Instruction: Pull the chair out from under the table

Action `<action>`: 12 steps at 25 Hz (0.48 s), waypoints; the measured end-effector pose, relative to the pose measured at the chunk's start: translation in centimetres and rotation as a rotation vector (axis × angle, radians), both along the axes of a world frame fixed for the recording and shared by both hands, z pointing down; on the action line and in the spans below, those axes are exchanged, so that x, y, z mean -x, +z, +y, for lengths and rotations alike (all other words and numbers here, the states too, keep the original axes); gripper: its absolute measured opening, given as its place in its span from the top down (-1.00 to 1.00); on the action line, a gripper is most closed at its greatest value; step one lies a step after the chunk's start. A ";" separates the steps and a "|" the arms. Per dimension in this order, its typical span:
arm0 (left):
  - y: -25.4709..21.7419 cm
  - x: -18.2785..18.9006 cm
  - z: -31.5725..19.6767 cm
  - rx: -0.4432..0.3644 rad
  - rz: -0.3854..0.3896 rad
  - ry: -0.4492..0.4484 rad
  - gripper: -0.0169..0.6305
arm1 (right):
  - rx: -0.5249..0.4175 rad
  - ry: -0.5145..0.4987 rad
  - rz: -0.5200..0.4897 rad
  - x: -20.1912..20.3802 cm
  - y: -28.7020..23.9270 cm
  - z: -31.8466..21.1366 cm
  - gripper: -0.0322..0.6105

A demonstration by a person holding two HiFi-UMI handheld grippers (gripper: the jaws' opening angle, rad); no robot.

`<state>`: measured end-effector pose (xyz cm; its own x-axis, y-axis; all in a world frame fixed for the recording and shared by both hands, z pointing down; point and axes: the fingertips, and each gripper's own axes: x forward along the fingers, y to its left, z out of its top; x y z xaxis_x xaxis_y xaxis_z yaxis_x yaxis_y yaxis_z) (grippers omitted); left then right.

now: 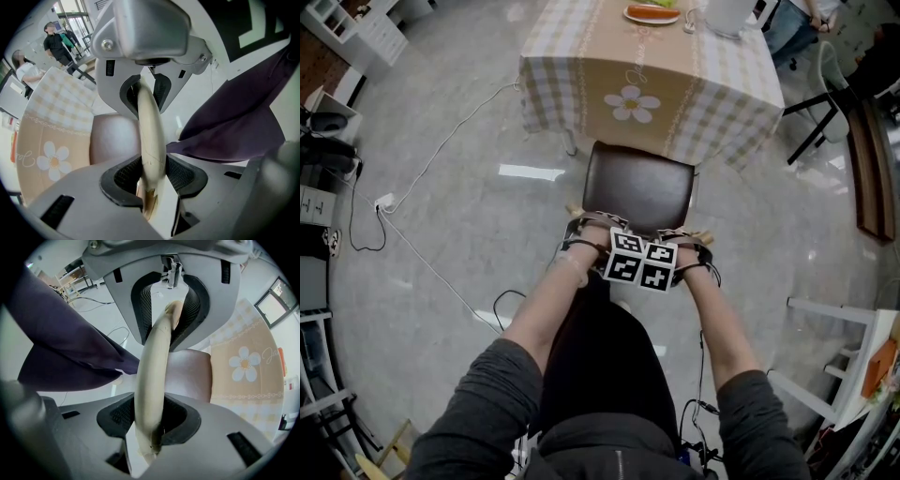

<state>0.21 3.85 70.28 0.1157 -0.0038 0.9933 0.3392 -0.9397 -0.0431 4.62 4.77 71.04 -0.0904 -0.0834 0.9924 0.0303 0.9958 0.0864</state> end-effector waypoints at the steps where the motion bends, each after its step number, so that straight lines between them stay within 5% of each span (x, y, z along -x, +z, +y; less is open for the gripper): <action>1: 0.0 0.0 0.3 0.000 -0.001 0.000 0.44 | 0.000 0.000 0.000 0.0 0.0 0.3 0.48; 12: -0.1 0.2 3.4 -0.011 -0.003 0.008 0.44 | -0.007 0.005 -0.003 0.2 -0.1 3.4 0.48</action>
